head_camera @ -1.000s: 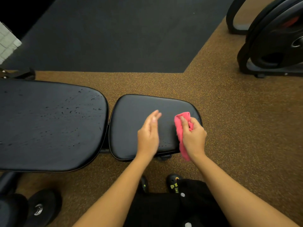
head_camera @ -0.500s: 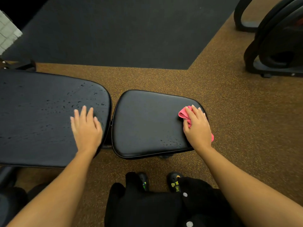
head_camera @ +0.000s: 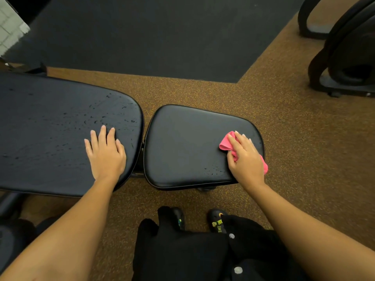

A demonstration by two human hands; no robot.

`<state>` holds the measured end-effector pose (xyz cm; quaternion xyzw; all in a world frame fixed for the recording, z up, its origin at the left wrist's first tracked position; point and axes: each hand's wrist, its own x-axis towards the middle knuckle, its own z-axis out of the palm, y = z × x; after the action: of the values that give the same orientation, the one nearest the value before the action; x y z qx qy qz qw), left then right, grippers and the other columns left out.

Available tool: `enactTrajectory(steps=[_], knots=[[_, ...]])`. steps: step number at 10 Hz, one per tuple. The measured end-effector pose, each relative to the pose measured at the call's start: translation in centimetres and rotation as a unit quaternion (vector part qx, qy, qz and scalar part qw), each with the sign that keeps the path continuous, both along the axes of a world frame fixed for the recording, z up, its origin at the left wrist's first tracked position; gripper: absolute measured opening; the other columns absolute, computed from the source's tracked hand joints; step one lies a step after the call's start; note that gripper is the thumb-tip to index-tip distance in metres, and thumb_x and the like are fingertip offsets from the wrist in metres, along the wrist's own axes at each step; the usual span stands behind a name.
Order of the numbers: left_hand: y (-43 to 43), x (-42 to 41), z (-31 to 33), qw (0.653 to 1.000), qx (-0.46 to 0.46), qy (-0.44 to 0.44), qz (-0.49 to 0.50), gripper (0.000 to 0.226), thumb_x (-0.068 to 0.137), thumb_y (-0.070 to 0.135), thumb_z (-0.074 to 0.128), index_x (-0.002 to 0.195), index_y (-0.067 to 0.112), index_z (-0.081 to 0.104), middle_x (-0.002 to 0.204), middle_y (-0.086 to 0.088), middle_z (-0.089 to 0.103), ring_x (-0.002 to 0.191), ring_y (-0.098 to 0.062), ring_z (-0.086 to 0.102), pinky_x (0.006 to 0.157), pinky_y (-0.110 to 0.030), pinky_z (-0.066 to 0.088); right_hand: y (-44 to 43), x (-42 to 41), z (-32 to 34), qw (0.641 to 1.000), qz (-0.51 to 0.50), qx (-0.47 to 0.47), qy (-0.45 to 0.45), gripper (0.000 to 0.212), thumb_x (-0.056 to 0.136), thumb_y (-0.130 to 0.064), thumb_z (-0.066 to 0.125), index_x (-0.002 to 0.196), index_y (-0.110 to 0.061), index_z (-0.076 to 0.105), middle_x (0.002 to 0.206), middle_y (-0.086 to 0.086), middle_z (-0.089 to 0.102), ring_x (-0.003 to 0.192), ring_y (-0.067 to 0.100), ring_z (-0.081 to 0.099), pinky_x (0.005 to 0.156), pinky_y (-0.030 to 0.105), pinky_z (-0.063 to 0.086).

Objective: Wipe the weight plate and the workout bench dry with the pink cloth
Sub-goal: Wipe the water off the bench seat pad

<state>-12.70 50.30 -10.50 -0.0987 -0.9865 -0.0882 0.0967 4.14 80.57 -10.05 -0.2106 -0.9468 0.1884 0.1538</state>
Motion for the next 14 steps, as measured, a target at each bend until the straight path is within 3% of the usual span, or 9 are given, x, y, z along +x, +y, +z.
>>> enactTrajectory(steps=[2,3,5,8,9,11,12,14], knots=[[-0.1,0.1,0.0,1.0,-0.001,-0.002,0.0,0.041,0.097,0.018,0.04,0.136,0.005,0.044,0.146,-0.017,0.038,0.138,-0.04,0.024,0.114,-0.052,0.012,1.1,-2.8,0.6,0.997,-0.019,-0.047,-0.062,0.047,0.09,-0.009,0.048,0.136,-0.008,0.047,0.147,0.013,0.039,0.139,0.032,0.029,0.117,0.039,0.014],[-0.1,0.1,0.0,1.0,0.001,-0.001,0.0,0.041,0.097,0.018,0.039,0.136,0.006,0.044,0.146,-0.017,0.037,0.138,-0.039,0.023,0.114,-0.052,0.011,0.6,-3.1,0.9,0.996,-0.034,-0.059,-0.065,0.048,0.09,-0.009,0.047,0.138,-0.009,0.045,0.148,0.012,0.037,0.139,0.03,0.03,0.117,0.037,0.015],[-0.1,0.0,-0.1,1.0,0.003,-0.002,0.003,0.042,0.098,0.019,0.038,0.137,0.006,0.043,0.147,-0.016,0.036,0.139,-0.038,0.021,0.114,-0.052,0.01,-1.1,0.0,0.4,0.997,0.045,-0.042,-0.037,0.049,0.085,-0.004,0.052,0.135,-0.008,0.05,0.143,0.011,0.044,0.135,0.028,0.039,0.115,0.034,0.02],[-0.2,0.1,-0.1,1.0,-0.008,-0.004,0.005,0.043,0.098,0.021,0.036,0.138,0.007,0.042,0.148,-0.015,0.035,0.139,-0.038,0.021,0.115,-0.05,0.01,-1.6,-2.8,0.9,0.996,-0.012,-0.061,-0.061,0.048,0.089,-0.007,0.045,0.137,-0.005,0.046,0.148,0.014,0.036,0.141,0.034,0.023,0.117,0.037,0.01],[-0.2,0.1,-0.1,1.0,-0.005,-0.003,0.006,0.043,0.097,0.022,0.036,0.137,0.007,0.043,0.148,-0.015,0.036,0.14,-0.038,0.021,0.115,-0.05,0.01,-2.3,-2.7,0.9,0.997,-0.019,-0.055,-0.053,0.048,0.088,-0.007,0.046,0.136,-0.004,0.047,0.147,0.014,0.038,0.14,0.034,0.027,0.116,0.038,0.011],[-0.2,0.1,-0.1,1.0,-0.004,0.0,0.006,0.043,0.097,0.022,0.036,0.137,0.007,0.044,0.147,-0.015,0.037,0.139,-0.038,0.022,0.115,-0.05,0.011,-5.8,1.1,0.6,0.993,0.105,-0.05,-0.03,0.05,0.084,-0.011,0.046,0.133,-0.007,0.052,0.141,0.01,0.047,0.135,0.03,0.036,0.114,0.036,0.018],[-0.2,0.1,-0.1,1.0,-0.005,0.001,0.005,0.043,0.097,0.022,0.036,0.137,0.007,0.043,0.147,-0.015,0.037,0.139,-0.037,0.022,0.115,-0.05,0.011,-5.1,1.5,0.5,0.991,0.119,-0.044,-0.039,0.048,0.087,-0.015,0.041,0.133,-0.008,0.052,0.141,0.009,0.047,0.137,0.03,0.034,0.114,0.036,0.017],[-0.1,0.1,-0.1,1.0,-0.005,0.0,0.007,0.043,0.097,0.022,0.036,0.137,0.007,0.043,0.147,-0.015,0.036,0.14,-0.037,0.021,0.115,-0.05,0.01,-4.2,-1.4,0.8,0.997,0.044,-0.055,-0.044,0.047,0.086,-0.01,0.044,0.132,-0.004,0.052,0.142,0.014,0.045,0.139,0.036,0.028,0.115,0.038,0.013]])
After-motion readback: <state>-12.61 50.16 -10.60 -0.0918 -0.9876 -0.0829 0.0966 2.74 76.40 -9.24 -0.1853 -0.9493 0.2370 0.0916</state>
